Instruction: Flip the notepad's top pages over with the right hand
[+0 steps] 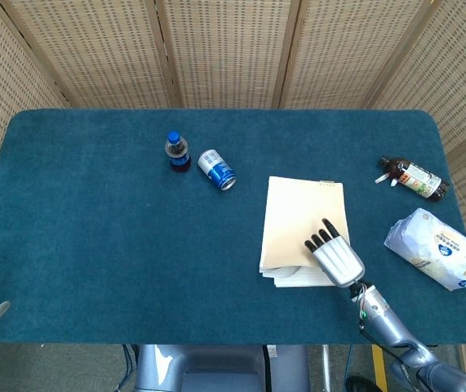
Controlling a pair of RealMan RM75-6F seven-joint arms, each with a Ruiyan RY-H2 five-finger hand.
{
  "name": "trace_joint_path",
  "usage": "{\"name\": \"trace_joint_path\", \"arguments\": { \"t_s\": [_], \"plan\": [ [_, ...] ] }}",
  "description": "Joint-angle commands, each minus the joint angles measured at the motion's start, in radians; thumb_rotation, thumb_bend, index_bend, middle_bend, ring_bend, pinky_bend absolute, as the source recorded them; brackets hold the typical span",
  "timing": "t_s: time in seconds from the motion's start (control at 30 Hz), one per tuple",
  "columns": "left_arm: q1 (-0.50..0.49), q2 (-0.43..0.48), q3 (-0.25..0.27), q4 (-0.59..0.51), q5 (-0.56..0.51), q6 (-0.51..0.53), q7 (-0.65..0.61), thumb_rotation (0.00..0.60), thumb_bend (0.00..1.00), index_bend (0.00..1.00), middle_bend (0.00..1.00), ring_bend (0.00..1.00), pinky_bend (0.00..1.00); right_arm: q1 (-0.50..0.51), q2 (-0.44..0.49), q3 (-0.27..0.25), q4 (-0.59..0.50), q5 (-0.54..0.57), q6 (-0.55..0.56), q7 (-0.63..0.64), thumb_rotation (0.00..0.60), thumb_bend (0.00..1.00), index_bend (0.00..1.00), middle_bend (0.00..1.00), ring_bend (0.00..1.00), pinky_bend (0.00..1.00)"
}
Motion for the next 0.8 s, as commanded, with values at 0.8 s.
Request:
{"name": "trace_joint_path", "arguments": {
  "t_s": [0.8],
  "plan": [
    [0.004, 0.002, 0.009, 0.002, 0.018, 0.008, -0.006, 0.600, 0.00, 0.00, 0.00, 0.00, 0.00, -0.033, 0.242, -0.200, -0.229, -0.140, 0.113, 0.228, 0.600, 0.71, 0.66, 0.67, 0.56, 0.38]
  ]
}}
